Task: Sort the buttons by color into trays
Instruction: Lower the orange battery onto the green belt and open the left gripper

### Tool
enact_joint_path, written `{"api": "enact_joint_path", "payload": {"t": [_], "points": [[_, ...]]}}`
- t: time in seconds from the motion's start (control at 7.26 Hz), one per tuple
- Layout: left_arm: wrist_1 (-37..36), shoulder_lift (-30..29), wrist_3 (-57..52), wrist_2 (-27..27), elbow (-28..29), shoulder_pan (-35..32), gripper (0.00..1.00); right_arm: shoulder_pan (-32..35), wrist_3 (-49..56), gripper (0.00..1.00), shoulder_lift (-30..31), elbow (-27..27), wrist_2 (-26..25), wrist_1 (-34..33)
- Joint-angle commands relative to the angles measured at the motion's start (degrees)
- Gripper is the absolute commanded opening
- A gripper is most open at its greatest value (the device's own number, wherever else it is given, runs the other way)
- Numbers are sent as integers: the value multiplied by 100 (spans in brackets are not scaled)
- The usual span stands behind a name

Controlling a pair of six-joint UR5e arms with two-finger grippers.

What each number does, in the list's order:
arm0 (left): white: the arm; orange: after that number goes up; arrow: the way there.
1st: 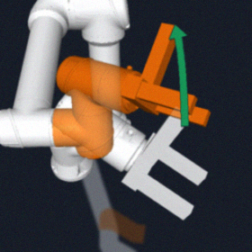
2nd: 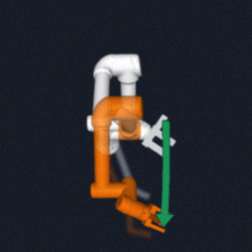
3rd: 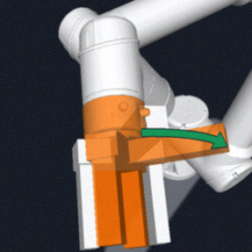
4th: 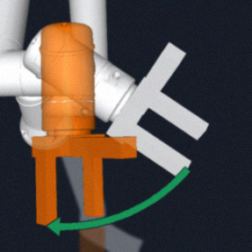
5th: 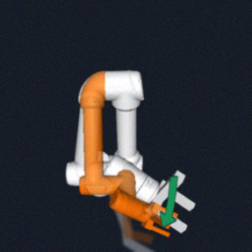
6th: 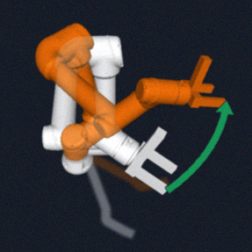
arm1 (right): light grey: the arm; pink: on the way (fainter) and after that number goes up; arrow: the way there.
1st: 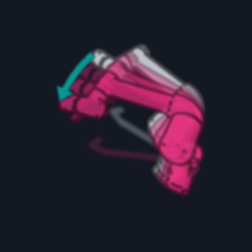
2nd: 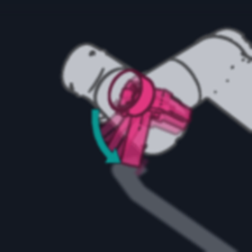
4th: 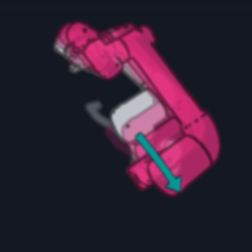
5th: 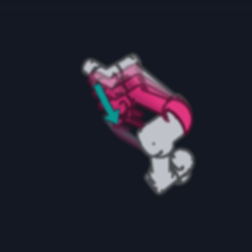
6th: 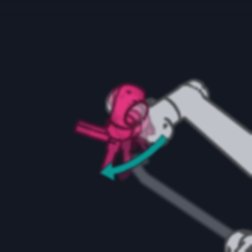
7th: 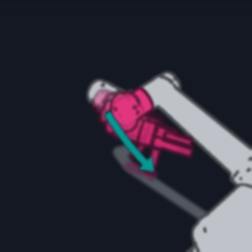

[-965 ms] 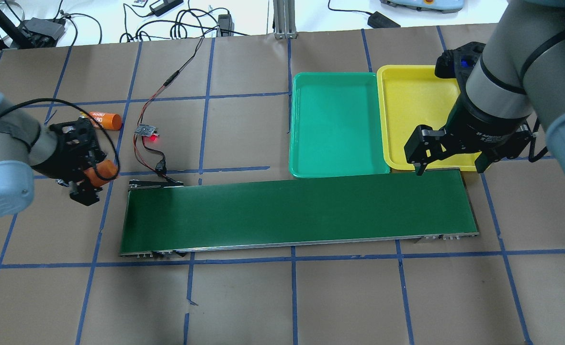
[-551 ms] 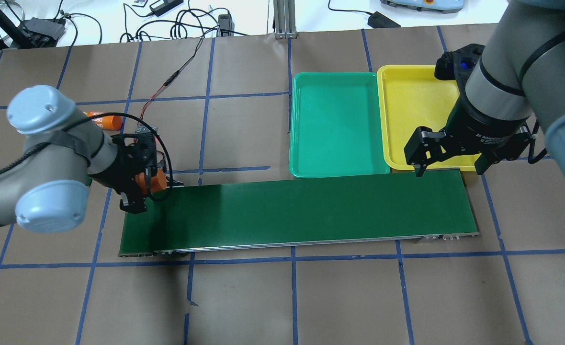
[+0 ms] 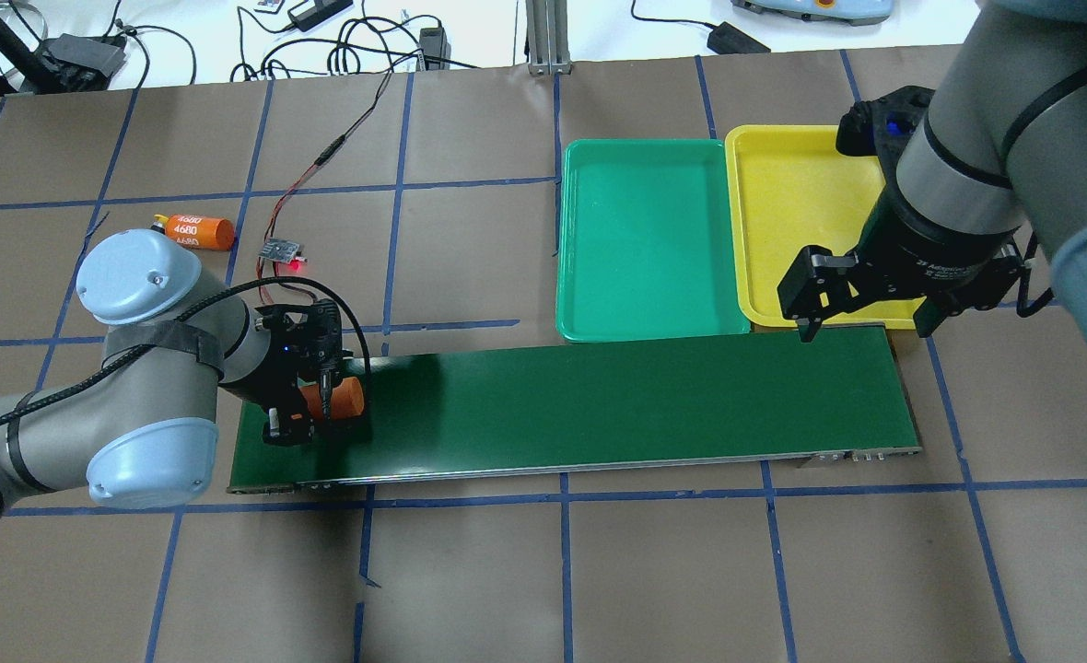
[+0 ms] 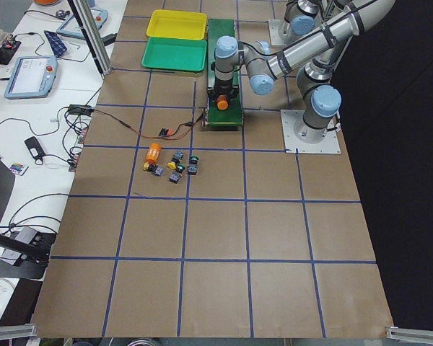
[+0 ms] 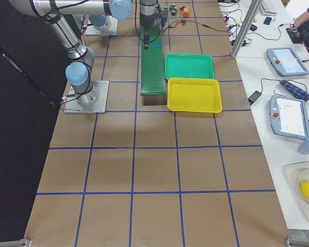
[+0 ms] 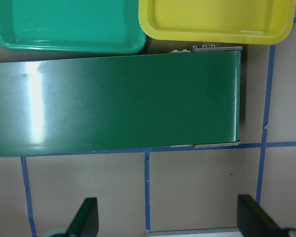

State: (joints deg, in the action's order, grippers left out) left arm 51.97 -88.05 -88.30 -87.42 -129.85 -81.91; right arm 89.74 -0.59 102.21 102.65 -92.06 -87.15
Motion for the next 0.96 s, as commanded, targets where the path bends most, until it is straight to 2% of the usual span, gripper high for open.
{"api": "enact_joint_path", "payload": {"t": [0.0, 0.28, 0.41, 0.69, 0.83], "points": [[-20, 51, 181, 5, -102, -9, 100, 0, 16, 100, 1, 0, 13, -30], [-3, 173, 181, -12, 107, 52, 100, 0, -28, 100, 19, 0, -5, 22], [154, 182, 181, -21, 474, 288, 100, 0, -11, 100, 1, 0, -5, 14], [2045, -159, -89, 75, 1781, 1051, 100, 0, -2, 100, -8, 0, -5, -13], [2133, -569, -500, 76, 2423, 1107, 100, 0, -19, 100, 1, 0, -13, 22]]}}
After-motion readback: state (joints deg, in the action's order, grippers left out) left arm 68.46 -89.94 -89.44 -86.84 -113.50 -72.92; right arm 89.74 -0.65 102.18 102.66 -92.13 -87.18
